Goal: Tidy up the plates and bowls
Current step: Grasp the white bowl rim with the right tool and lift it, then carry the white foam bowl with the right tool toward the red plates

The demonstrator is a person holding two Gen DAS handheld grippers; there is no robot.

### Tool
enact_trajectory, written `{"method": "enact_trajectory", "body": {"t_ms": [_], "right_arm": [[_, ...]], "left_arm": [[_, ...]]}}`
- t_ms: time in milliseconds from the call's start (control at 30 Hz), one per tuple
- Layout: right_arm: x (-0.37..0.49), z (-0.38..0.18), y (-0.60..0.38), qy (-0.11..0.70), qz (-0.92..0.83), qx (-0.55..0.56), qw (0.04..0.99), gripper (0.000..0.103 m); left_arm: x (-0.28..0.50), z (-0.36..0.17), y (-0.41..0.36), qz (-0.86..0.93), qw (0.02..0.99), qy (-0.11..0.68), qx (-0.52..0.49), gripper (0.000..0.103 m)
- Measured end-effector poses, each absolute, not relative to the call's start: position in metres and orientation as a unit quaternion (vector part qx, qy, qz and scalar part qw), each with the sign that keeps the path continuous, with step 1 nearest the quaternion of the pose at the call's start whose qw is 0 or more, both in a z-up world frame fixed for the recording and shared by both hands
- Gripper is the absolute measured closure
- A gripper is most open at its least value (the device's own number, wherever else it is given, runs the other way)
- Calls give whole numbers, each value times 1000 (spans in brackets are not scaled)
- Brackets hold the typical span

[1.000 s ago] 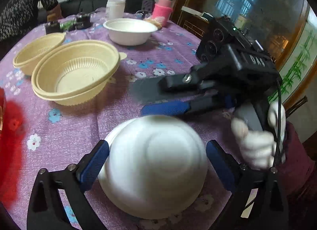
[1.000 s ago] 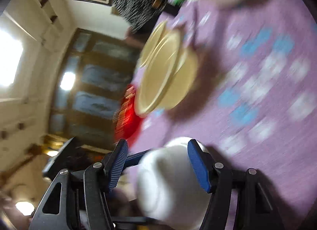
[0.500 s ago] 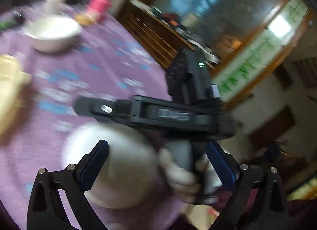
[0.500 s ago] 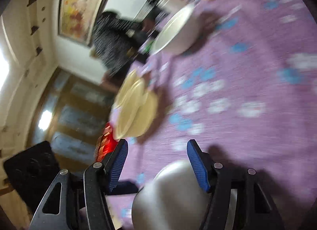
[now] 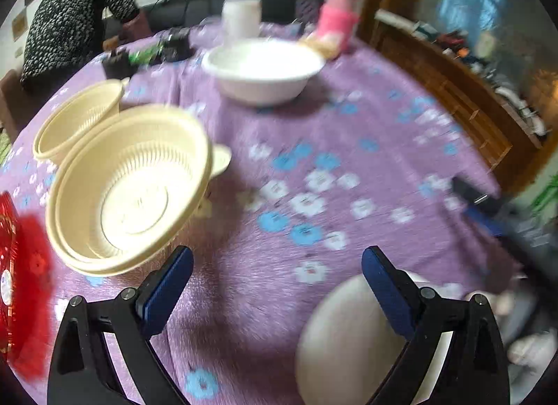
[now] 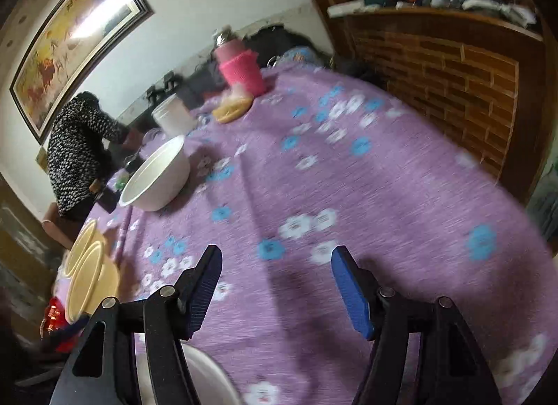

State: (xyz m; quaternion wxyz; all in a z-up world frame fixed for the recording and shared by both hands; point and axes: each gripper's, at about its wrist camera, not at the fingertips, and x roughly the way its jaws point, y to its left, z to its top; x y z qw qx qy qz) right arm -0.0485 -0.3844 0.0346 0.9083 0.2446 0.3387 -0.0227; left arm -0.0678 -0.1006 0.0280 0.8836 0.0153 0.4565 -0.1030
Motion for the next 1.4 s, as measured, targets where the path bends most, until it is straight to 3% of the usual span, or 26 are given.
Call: {"method": "enact_trajectory", "body": {"t_ms": [233,400,667,767,867,1000,1200,1400], "right_arm": [[-34,31,-348,320,53,313,893,33],[-55,37,-361,264,35,353,897,33],[-67,80,-366,171,63,417,891,33],[-37,80,-332,226,49,347,909,33],[-8,61,-294,283,45,271,919,33],[-4,42,-309,291,-3,293,911,33],[-39,56,-376,284,-78,253,922,33],[-71,61,-392,374,12,254,892,33]], "left_arm": [[-72,24,-124,-165,885,436,-1,6],[-79,35,-117,-221,878,420,-53,6],[-109,134,-66,-278,906,273,-167,6],[-114,169,-71,-287,918,229,-150,3],[-113,175,-96,-328,909,233,-112,3],[-91,154,-139,-365,883,281,-87,3],[-62,132,-167,-358,870,327,-87,3],[-103,157,-118,-315,907,279,-23,3]]}}
